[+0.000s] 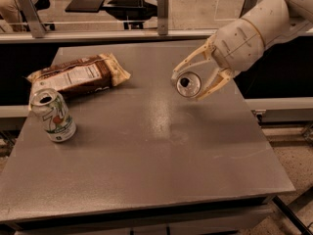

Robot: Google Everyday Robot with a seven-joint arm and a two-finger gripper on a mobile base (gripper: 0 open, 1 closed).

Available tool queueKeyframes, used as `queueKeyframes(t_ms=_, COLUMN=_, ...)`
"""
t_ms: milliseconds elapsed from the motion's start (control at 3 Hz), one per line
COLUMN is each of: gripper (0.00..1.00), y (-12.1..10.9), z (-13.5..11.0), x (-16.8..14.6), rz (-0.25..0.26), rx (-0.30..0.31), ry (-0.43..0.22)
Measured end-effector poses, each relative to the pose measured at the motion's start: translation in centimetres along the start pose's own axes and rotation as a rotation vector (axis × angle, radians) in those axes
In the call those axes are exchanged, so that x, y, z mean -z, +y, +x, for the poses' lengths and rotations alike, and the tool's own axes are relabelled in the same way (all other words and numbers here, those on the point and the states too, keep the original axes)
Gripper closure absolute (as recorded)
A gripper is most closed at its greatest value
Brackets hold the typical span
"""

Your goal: Place redbull can upright

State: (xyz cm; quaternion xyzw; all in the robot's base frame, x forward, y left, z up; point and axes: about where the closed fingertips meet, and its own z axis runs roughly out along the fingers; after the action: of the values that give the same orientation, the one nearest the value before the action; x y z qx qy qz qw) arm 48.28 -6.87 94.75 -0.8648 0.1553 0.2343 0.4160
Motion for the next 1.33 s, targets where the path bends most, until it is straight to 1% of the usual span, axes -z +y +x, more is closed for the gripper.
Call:
queueKeyframes(t_ms=333, gripper=1.00, y=-1.1, z=0.1, x=1.0, rz=0.075, rx=-0.032, ry=-0.023)
queueKeyframes(t_ms=667, gripper=1.00, y=-1.6, z=0.7, x=0.8, rz=0.087, rx=-0.030, ry=-0.002)
queueKeyframes(t_ms=1000, gripper=1.00, y=-2.1, z=1.2, x=0.7, rz=0.118, rx=-0.062, ry=0.027)
queueKeyframes(t_ms=1333, gripper=1.00, y=-3.6, z=1.5, x=0.1, rz=0.228, rx=-0.190, ry=0.113)
